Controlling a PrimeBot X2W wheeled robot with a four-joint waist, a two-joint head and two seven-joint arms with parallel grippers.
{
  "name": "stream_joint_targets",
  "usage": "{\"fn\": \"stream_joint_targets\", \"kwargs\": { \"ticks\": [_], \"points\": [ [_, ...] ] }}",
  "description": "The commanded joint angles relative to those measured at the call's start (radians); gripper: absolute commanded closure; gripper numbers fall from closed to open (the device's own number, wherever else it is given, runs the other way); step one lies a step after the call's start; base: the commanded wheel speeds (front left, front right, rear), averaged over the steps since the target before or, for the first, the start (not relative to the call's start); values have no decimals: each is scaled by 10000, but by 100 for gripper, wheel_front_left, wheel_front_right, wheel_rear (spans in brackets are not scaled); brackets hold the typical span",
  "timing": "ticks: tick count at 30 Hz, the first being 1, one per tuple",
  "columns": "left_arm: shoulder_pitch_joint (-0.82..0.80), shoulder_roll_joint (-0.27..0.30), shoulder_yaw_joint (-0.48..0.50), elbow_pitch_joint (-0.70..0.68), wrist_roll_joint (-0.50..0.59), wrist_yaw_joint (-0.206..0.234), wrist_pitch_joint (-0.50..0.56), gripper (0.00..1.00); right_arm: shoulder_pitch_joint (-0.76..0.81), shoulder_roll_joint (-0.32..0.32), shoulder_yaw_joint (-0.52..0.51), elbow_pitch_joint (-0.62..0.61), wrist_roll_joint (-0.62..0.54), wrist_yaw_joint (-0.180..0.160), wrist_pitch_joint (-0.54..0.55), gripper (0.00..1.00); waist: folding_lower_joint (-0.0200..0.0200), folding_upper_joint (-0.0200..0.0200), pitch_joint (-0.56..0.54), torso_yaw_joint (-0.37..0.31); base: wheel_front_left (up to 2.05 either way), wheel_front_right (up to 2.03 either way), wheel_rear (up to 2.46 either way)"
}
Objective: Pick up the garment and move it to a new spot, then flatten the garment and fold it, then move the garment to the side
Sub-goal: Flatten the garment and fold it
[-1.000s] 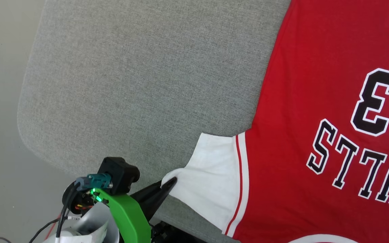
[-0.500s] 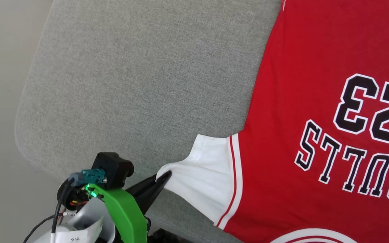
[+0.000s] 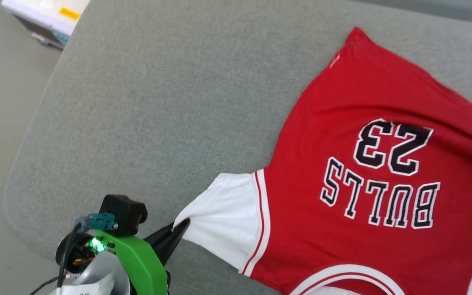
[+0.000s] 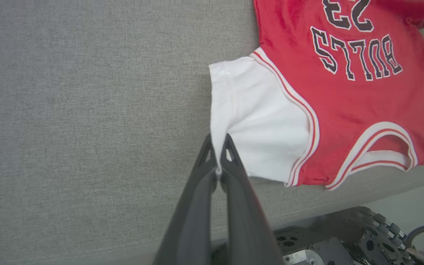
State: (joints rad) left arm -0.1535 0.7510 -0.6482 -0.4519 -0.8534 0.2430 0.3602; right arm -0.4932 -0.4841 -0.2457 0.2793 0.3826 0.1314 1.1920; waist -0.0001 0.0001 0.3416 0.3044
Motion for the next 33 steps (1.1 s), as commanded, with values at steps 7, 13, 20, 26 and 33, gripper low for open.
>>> {"fn": "stream_joint_targets", "kwargs": {
  "ticks": [7, 13, 20, 26, 33],
  "points": [
    [400, 41, 121, 248, -61, 313, -255, 100, 2019, 468, -480, -954, 291, -7, -3, 100, 1, -1, -1769, -1299, 0, 0, 0],
    [540, -121, 13, 378, -36, 396, -369, 100, 3337, 996, -1018, -1926, 292, -7, 213, 100, 1, -1, -2218, -1606, 0, 0, 0],
    [589, -688, -35, 712, -95, 394, -869, 100, 5238, 1739, -1680, -3501, 346, -7, 521, 100, 1, -1, -2482, -1823, 0, 0, 0],
    [453, -1043, -105, 1038, -110, 256, -1123, 100, 6258, 2391, -1890, -3849, 421, -7, 321, 100, 1, -1, -2557, -1806, 0, 0, 0],
    [372, -1136, -119, 1207, -97, 150, -1265, 100, 6454, 2518, -1632, -3936, 606, -7, 37, 0, 1, -1, -2551, -1813, 0, 0, 0]
  ]
}}
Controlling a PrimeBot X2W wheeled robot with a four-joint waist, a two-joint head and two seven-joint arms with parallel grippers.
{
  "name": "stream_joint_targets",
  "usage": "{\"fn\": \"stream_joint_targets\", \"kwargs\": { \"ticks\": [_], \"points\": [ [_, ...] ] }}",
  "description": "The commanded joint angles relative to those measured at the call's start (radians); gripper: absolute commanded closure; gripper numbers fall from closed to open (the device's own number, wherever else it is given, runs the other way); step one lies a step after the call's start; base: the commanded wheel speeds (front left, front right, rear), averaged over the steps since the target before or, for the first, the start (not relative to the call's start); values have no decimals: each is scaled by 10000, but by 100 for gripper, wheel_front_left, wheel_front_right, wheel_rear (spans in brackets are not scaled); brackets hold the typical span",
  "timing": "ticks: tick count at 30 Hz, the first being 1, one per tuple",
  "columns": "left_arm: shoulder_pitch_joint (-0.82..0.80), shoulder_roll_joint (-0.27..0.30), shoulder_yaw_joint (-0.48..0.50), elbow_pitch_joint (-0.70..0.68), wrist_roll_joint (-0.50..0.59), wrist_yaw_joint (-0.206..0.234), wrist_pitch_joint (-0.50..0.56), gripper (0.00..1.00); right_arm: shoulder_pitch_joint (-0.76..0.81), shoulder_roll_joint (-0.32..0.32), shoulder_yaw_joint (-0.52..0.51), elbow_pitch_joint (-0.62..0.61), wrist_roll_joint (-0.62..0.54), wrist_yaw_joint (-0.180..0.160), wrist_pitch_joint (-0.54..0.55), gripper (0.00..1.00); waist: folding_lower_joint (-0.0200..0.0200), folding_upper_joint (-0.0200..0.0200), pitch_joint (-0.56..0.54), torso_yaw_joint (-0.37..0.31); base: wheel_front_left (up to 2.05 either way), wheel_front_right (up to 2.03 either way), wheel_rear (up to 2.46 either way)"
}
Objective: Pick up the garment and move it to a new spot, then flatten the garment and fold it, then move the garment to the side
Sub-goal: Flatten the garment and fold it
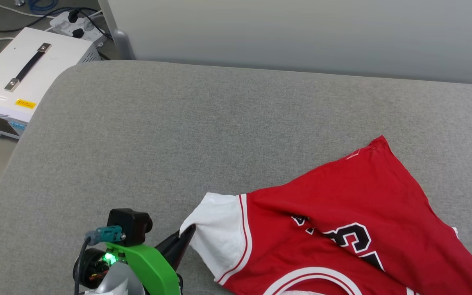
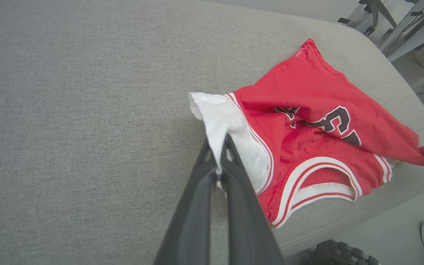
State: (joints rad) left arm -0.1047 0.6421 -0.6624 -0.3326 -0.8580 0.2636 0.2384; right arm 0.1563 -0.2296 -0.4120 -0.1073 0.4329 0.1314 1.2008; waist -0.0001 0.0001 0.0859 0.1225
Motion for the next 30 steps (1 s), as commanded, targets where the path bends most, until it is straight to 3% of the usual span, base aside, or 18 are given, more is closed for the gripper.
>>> {"fn": "stream_joint_targets", "kwargs": {
  "ticks": [1, 10, 14, 22, 30],
  "points": [
    [-126, -46, 19, 18, -50, -71, -51, 100, -97, -85, 93, -138, 159, -7, -51, 0, 1, -1, 9, 14, 0, 0, 0],
    [-333, 45, -38, -367, 137, -107, 4, 100, -2109, -771, 841, -1716, 1100, -7, 567, 0, 1, -1, 628, 380, 0, 0, 0],
    [-583, 75, -82, -586, 288, -184, 68, 100, -3381, -1009, 1497, -1655, 953, -7, 775, 0, 1, -1, 1175, 704, 0, 0, 0],
    [-1078, -75, -223, -839, 481, -426, 101, 100, -5778, -1526, 2169, -54, 127, -7, 866, 0, 1, -1, 2405, 1528, 0, 0, 0],
    [-1499, -382, -393, -726, 605, -711, -14, 100, -7094, -2018, 2459, 1611, -417, -7, 642, 0, 1, -1, 3222, 2298, 0, 0, 0]
  ]
}}
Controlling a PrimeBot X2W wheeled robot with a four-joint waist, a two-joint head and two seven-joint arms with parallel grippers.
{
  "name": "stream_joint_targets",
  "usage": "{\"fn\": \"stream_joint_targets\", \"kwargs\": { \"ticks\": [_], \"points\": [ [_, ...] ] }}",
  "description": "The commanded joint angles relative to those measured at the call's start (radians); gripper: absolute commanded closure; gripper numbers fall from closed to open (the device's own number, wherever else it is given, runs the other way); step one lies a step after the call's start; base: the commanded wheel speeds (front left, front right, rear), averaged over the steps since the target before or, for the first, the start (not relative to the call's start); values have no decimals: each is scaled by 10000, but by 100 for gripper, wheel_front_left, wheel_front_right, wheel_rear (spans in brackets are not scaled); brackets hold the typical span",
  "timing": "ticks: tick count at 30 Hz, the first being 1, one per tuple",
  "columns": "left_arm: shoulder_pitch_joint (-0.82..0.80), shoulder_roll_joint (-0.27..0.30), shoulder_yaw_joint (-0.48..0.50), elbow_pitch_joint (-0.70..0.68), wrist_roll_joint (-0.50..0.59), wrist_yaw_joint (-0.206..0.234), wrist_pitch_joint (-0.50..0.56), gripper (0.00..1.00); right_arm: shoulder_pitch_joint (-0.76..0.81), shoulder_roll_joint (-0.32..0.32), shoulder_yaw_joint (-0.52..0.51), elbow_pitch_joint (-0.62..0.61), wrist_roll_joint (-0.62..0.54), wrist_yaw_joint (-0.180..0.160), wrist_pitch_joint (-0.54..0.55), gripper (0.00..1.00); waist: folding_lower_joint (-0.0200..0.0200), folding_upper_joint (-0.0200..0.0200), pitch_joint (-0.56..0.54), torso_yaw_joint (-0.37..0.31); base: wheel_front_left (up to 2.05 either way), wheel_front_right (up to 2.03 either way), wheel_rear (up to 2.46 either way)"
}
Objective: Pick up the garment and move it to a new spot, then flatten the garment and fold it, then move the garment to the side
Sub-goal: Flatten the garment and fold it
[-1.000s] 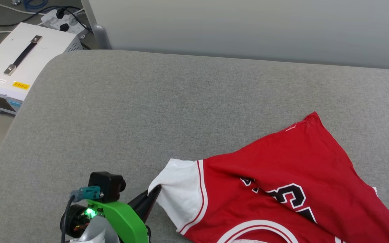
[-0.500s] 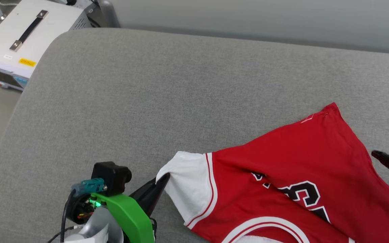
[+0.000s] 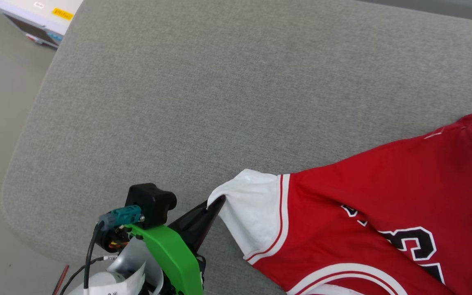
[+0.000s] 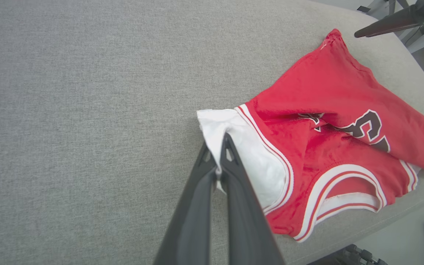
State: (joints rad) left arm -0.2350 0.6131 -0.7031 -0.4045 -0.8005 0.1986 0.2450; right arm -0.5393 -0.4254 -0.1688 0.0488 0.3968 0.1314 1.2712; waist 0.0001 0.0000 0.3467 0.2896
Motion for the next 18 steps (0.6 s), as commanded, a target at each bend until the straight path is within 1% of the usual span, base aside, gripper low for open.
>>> {"fn": "stream_joint_targets", "kwargs": {
  "ticks": [1, 6, 12, 13, 14, 15, 18],
  "points": [
    [-220, -136, -10, 19, 33, -89, -102, 100, -206, -109, 81, 207, -98, -7, -102, 0, -1, 0, 669, 702, 0, 0, 0],
    [-316, -356, -135, 193, 28, -215, -205, 100, -270, -380, 373, 956, -297, -7, -267, 0, -1, 0, 853, 1043, 0, 0, 0],
    [-337, -399, -92, 332, -38, -265, -313, 100, 155, -780, 928, 1392, -156, -7, -115, 0, -1, 0, 919, 1256, 0, 0, 0],
    [-343, -384, -41, 350, -54, -252, -343, 100, 276, -834, 1007, 1454, -116, -7, -8, 22, -1, 0, 910, 1274, 0, 0, 0],
    [-351, -362, -7, 362, -58, -245, -359, 100, 372, -873, 1061, 1484, -90, -7, 65, 56, -1, 0, 902, 1283, 0, 0, 0],
    [-357, -338, 19, 373, -69, -247, -366, 100, 477, -910, 1120, 1491, -52, -7, 114, 100, -1, 0, 887, 1291, 0, 0, 0],
    [-368, -294, 61, 390, -87, -244, -372, 100, 632, -914, 1106, 1484, 55, -7, 85, 100, -1, 0, 833, 1281, 0, 0, 0]
  ]
}}
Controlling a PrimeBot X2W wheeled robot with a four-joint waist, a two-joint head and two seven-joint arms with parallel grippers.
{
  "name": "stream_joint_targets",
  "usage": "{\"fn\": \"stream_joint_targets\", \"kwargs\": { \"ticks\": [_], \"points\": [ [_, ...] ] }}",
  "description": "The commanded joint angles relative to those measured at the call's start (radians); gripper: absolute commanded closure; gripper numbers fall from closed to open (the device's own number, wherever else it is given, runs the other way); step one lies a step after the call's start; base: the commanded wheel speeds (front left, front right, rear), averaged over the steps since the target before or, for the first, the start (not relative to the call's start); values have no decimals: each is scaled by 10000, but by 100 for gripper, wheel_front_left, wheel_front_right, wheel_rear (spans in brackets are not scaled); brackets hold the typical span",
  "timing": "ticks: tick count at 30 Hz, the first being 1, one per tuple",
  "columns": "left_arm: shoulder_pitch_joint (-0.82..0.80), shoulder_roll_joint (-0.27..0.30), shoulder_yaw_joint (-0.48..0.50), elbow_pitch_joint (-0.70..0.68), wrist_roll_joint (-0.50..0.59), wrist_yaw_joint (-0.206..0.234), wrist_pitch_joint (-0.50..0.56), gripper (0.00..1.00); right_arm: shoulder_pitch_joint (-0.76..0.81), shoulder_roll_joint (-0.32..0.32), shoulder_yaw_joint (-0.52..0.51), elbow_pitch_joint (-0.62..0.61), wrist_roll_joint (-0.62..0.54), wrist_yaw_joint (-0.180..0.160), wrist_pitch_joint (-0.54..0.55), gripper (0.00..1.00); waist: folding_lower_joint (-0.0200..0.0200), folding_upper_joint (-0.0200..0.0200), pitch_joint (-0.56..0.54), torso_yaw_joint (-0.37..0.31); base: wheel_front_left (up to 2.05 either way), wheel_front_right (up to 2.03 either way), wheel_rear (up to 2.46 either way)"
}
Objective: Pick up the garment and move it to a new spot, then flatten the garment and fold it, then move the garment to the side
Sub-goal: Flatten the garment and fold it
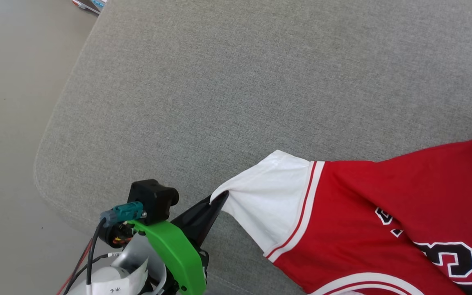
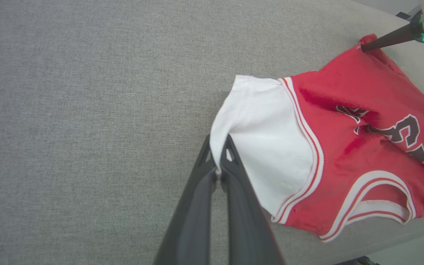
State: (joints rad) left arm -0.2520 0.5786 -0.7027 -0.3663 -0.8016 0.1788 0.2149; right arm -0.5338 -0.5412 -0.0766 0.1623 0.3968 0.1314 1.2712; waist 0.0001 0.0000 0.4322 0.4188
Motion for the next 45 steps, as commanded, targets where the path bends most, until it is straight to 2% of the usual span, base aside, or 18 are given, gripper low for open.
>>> {"fn": "stream_joint_targets", "kwargs": {
  "ticks": [1, 13, 19, 22, 31, 38, 45],
  "points": [
    [-202, 61, 66, 14, -86, -46, -66, 100, 593, 275, 134, 354, 77, -7, -8, 100, -1, 0, -57, -23, 0, 0, 0],
    [-103, 333, 381, 183, -160, 158, -157, 100, 267, 593, -159, 462, 371, -7, -2084, 100, -1, 0, -1311, -606, 0, 0, 0],
    [79, 686, 964, 142, -172, 631, -371, 100, 122, 485, -16, 352, 601, -7, -3740, 100, -1, 0, -2233, -1225, 0, 0, 0],
    [100, 920, 1135, -61, -159, 739, -321, 100, 60, 409, 42, 205, 832, -7, -4236, 100, -1, 0, -2605, -1508, 0, 0, 0],
    [-735, 1458, 1896, -627, 177, 1124, -185, 100, -252, -102, 593, -796, 1369, -7, -5057, 100, -1, 0, -3488, -2372, 0, 0, 0],
    [-1494, 1741, 2631, -1109, 785, 1757, -358, 100, -460, -26, 509, -1758, 1495, -7, -5503, 100, -1, 0, -3889, -2996, 0, 0, 0],
    [-2181, 1859, 3253, -1542, 1231, 2146, -679, 100, -597, 160, 208, -2780, 1509, -7, -5756, 100, -1, 0, -3873, -3472, 0, 0, 0]
  ]
}}
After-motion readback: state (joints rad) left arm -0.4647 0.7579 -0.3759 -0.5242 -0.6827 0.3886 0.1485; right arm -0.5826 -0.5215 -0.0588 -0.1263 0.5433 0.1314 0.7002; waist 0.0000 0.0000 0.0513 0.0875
